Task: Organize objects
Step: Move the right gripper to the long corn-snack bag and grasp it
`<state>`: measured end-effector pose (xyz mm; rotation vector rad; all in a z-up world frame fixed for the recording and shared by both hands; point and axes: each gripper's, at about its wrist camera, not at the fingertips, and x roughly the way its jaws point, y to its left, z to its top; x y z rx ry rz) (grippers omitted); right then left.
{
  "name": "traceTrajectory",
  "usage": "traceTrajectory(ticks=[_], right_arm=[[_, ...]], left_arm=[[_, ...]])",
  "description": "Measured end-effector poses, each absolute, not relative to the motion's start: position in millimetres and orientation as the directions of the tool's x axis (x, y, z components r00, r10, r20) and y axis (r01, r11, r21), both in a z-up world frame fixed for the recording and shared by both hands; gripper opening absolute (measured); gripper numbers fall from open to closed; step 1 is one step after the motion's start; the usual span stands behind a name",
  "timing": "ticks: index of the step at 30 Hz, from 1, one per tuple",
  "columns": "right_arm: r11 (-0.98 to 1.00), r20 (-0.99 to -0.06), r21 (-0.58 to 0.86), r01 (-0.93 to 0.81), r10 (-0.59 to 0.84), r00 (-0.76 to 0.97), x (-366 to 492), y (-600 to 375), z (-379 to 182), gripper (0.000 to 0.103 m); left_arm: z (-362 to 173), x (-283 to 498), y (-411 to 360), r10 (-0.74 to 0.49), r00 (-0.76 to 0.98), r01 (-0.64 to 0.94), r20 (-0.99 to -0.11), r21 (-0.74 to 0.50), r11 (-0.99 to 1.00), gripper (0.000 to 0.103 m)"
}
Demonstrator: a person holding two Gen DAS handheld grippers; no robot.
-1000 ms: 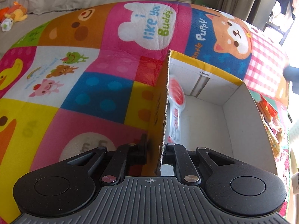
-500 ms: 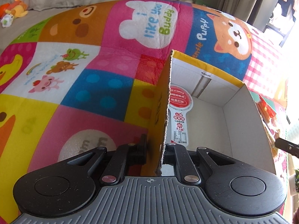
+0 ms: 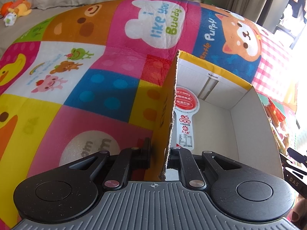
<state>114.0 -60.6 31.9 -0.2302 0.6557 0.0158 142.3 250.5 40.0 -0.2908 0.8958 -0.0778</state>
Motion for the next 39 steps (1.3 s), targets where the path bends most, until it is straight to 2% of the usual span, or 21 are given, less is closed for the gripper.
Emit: traceTrajectory(ticks=[4, 6, 9, 17, 19, 21, 24, 28, 30, 32, 36, 39], right_arm=[[0.987, -0.626, -0.142, -0.071, -0.034, 0.779, 117.3, -66.3, 30.9, 0.049], [0.992, -0.635, -0.099, -0.075, -0.005, 0.772, 110.4, -68.9, 35.3, 0.035], [0.997, -0.655, -0.017, -0.073, 0.044, 0.754, 90.8, -73.4, 41.8, 0.03], [0.987, -0.682, 0.124, -0.099, 0.158, 0.714, 7.9, -64.7, 36.2, 0.03], [0.989, -0.664, 0.099, -0.11, 0.148, 0.733, -12.1, -54.9, 34.0, 0.031], [0.992, -0.64, 0.053, -0.113, 0.121, 0.759, -23.9, -45.0, 33.5, 0.037], [0.992, -0.618, 0.028, -0.127, 0.117, 0.777, -28.4, -37.6, 37.2, 0.038], [0.994, -0.624, 0.069, -0.083, 0.108, 0.774, -21.5, -44.8, 55.2, 0.039], [0.992, -0.624, 0.118, -0.053, 0.115, 0.773, -21.7, -55.1, 67.7, 0.051], [0.988, -0.628, 0.15, -0.023, 0.113, 0.77, -24.0, -66.1, 79.0, 0.056], [0.992, -0.644, 0.126, 0.01, 0.074, 0.761, -22.7, -72.6, 79.6, 0.057], [0.986, -0.678, 0.162, 0.03, 0.089, 0.73, -7.8, -72.2, 65.8, 0.057]], left_arm=[[39.8, 141.8, 250.9, -0.191, 0.624, -0.052, -0.758, -0.285, 0.957, 0.012], [39.7, 141.8, 250.8, -0.191, 0.624, -0.054, -0.758, -0.285, 0.957, 0.012], [39.3, 141.7, 251.5, -0.195, 0.626, -0.054, -0.755, -0.291, 0.955, 0.012], [39.2, 140.0, 252.1, -0.195, 0.63, -0.061, -0.752, -0.299, 0.952, 0.012], [39.2, 140.3, 251.9, -0.193, 0.63, -0.064, -0.752, -0.298, 0.952, 0.012], [39.8, 140.7, 251.2, -0.189, 0.628, -0.066, -0.755, -0.294, 0.954, 0.012], [41.4, 141.0, 251.0, -0.185, 0.609, -0.081, -0.772, -0.292, 0.953, 0.012], [42.6, 138.9, 251.9, -0.187, 0.59, -0.091, -0.785, -0.295, 0.951, 0.013], [42.0, 134.6, 251.8, -0.184, 0.597, -0.088, -0.781, -0.292, 0.952, 0.013], [40.8, 128.4, 252.0, -0.18, 0.613, -0.09, -0.769, -0.295, 0.951, 0.013], [39.5, 121.2, 255.6, -0.198, 0.62, -0.12, -0.759, -0.341, 0.933, 0.015], [39.7, 121.3, 255.8, -0.2, 0.618, -0.12, -0.76, -0.343, 0.932, 0.015]])
